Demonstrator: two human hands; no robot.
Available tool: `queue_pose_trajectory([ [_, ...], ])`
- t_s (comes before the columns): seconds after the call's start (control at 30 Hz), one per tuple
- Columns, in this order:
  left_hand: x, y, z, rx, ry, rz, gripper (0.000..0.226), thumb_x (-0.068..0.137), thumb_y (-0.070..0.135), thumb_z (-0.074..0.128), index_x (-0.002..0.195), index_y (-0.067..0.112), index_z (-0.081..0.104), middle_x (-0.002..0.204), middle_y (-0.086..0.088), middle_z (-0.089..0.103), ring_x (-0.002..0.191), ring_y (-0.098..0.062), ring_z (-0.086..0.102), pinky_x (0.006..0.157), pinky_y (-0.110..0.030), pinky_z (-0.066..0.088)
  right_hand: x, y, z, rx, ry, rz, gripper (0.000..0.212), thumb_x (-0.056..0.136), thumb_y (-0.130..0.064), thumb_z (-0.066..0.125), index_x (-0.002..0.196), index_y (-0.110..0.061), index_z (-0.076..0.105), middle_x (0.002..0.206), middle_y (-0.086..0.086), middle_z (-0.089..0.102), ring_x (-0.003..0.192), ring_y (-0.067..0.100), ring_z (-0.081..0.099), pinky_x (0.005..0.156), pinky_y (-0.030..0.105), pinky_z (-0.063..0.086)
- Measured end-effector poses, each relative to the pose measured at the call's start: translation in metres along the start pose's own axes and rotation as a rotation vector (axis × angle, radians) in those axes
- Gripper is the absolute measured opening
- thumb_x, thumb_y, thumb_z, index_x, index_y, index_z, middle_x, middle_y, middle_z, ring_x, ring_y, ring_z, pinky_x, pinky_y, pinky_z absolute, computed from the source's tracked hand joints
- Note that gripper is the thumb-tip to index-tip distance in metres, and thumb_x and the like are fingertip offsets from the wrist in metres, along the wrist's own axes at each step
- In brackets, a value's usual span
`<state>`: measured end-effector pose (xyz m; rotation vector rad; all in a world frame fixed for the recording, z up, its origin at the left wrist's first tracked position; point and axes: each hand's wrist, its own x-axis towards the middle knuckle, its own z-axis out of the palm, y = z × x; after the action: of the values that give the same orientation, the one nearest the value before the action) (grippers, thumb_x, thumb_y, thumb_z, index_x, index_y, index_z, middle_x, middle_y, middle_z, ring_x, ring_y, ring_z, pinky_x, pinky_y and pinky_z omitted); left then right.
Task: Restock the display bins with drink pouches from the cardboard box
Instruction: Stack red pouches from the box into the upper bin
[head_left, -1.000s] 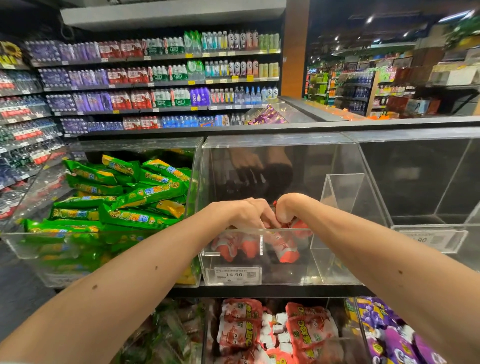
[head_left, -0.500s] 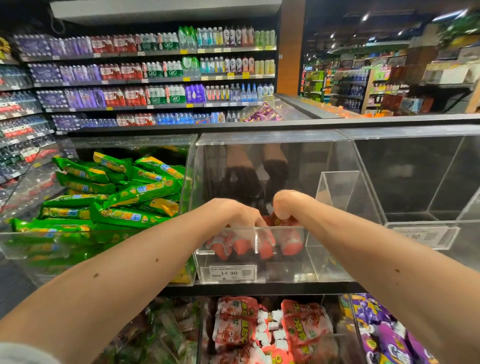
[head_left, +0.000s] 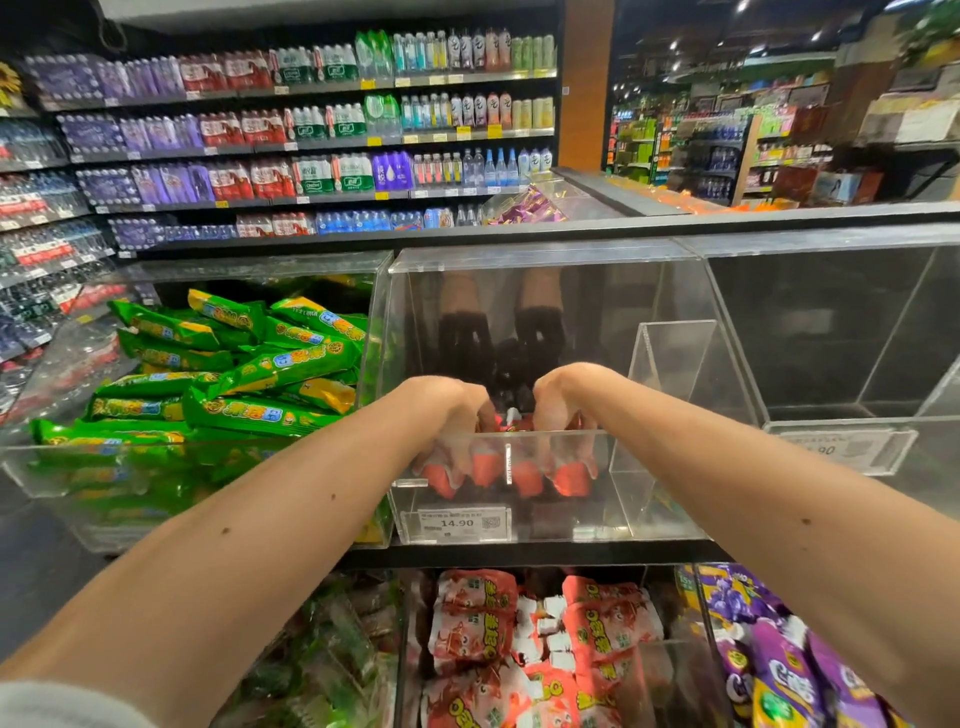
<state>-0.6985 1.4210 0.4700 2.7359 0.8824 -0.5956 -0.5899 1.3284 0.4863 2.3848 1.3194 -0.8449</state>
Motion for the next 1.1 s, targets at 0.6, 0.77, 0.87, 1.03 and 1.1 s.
queue_pose_trajectory([
  [0.6,-0.221,0.060,0.078,-0.478,1.164,-0.133,0.016,0.081,0.023,0.077,0.083,0.024,0.061,0.078,0.006,0.063,0.073,-0.009,0.058,0.068,-0.020,0.042,-0.136,0.011,0.111,0.472,1.152,-0.924,0.018,0.082,-0.031,0.057,0.092,-0.020,0.066,0.085,-0.002,0.069,0.077,0.027,0.065,0.066,0.039,0.053],
  [0.77,-0.238,0.144,0.177,-0.329,1.042,-0.022,0.014,0.080,0.031,0.067,0.085,0.021,0.059,0.082,0.006,0.057,0.080,-0.019,0.056,0.074,-0.036,0.045,-0.162,0.089,0.238,0.328,1.104,-0.758,0.023,0.083,-0.043,0.053,0.088,-0.022,0.060,0.082,-0.003,0.061,0.078,0.027,0.061,0.062,0.039,0.051],
  [0.87,-0.215,0.207,0.227,-0.208,0.832,0.078,0.029,0.079,0.046,0.055,0.102,0.027,0.057,0.096,0.002,0.062,0.094,-0.028,0.059,0.079,-0.042,0.050,-0.177,0.156,0.316,0.314,1.057,-0.574,0.030,0.080,-0.049,0.051,0.096,-0.025,0.058,0.085,-0.003,0.063,0.078,0.024,0.062,0.063,0.035,0.052],
  [1.03,-0.178,0.323,0.294,-0.369,0.609,0.340,0.046,0.074,0.057,0.055,0.111,0.029,0.059,0.105,0.006,0.060,0.101,-0.021,0.058,0.083,-0.045,0.050,-0.231,0.279,0.440,0.475,0.979,-0.200,0.052,0.074,-0.059,0.056,0.115,-0.027,0.055,0.088,-0.002,0.065,0.075,0.023,0.066,0.065,0.027,0.052],
  [1.1,-0.167,0.380,0.317,-0.453,0.522,0.439,0.051,0.074,0.060,0.056,0.113,0.028,0.059,0.106,0.007,0.059,0.103,-0.020,0.057,0.088,-0.044,0.049,-0.268,0.330,0.489,0.506,0.939,0.045,0.064,0.073,-0.066,0.055,0.119,-0.022,0.061,0.098,0.000,0.069,0.084,0.025,0.069,0.073,0.031,0.056],
])
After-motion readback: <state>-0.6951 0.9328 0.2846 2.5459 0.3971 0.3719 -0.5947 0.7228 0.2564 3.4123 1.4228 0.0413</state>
